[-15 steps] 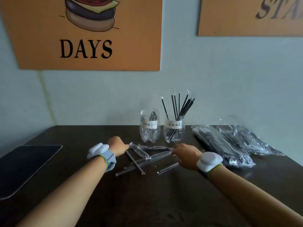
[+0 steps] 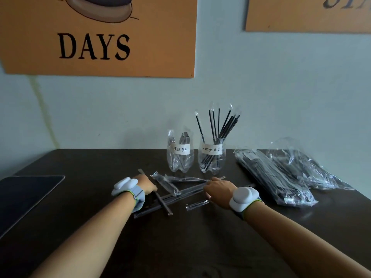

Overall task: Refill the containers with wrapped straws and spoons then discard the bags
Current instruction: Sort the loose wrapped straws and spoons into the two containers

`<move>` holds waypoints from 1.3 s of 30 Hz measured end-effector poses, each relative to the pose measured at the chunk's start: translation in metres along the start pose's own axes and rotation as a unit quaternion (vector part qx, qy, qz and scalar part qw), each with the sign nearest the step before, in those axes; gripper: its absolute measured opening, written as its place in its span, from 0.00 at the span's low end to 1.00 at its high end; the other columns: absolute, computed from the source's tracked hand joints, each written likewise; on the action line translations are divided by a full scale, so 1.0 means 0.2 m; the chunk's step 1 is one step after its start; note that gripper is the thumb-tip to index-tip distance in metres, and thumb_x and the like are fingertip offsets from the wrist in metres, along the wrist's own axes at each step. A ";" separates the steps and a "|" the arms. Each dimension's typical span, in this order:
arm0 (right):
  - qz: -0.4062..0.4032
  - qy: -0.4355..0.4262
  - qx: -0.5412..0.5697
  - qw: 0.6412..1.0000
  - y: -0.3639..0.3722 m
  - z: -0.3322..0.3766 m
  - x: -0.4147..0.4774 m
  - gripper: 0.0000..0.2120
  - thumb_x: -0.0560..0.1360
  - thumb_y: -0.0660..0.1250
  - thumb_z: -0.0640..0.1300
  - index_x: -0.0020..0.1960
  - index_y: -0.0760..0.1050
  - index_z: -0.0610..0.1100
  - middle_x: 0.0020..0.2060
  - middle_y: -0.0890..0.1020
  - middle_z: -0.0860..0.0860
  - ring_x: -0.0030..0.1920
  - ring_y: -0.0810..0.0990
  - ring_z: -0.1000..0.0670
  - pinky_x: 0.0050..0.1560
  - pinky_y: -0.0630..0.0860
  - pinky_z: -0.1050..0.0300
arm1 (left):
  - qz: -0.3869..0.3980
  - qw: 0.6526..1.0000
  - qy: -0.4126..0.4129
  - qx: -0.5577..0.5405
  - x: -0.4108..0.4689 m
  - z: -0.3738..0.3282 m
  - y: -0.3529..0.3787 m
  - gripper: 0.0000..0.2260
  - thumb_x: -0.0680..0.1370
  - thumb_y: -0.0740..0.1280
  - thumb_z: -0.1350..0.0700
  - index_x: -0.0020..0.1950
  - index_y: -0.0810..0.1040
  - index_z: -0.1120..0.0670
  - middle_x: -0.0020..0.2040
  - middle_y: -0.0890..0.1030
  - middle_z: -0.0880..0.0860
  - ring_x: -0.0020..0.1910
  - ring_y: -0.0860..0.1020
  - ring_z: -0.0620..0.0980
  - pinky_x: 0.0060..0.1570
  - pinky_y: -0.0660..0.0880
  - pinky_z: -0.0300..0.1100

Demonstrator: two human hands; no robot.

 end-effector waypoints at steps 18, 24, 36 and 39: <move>-0.283 0.051 0.778 0.558 -0.56 -0.20 -0.04 0.08 0.81 0.56 0.39 0.45 0.70 0.41 0.38 0.80 0.45 0.30 0.83 0.53 0.31 0.81 0.59 | -0.113 0.884 0.349 -0.290 -0.38 -0.57 -0.49 0.12 0.77 0.66 0.52 0.33 0.76 0.51 0.28 0.80 0.52 0.18 0.68 0.38 0.21 0.65 0.30; -0.275 0.023 0.837 0.473 -0.60 -0.13 -0.07 0.11 0.81 0.54 0.41 0.43 0.71 0.40 0.39 0.82 0.46 0.26 0.81 0.53 0.23 0.76 0.59 | -0.106 0.888 0.372 -0.250 -0.45 -0.74 -0.36 0.17 0.76 0.67 0.53 0.27 0.72 0.51 0.27 0.80 0.50 0.19 0.71 0.39 0.23 0.65 0.30; -0.345 0.105 0.804 0.473 -0.46 -0.36 -0.11 0.13 0.82 0.52 0.38 0.41 0.70 0.42 0.29 0.67 0.48 0.27 0.69 0.52 0.26 0.69 0.62 | 0.006 0.939 0.331 -0.096 -0.33 -0.72 -0.07 0.20 0.80 0.60 0.49 0.42 0.82 0.63 0.37 0.82 0.59 0.33 0.75 0.51 0.41 0.73 0.42; -0.338 0.131 0.811 0.460 -0.40 -0.45 -0.09 0.14 0.81 0.50 0.38 0.40 0.69 0.42 0.27 0.63 0.49 0.18 0.63 0.58 0.19 0.63 0.66 | 0.066 0.943 0.296 0.133 -0.25 -0.64 0.09 0.17 0.78 0.63 0.52 0.40 0.77 0.66 0.37 0.77 0.62 0.39 0.74 0.56 0.44 0.71 0.47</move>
Point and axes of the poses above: each hand's wrist, its own x-axis towards the middle knuckle, its own y-axis out of the palm, z = x × y, the point moved 7 cm from there along x, towards the middle knuckle
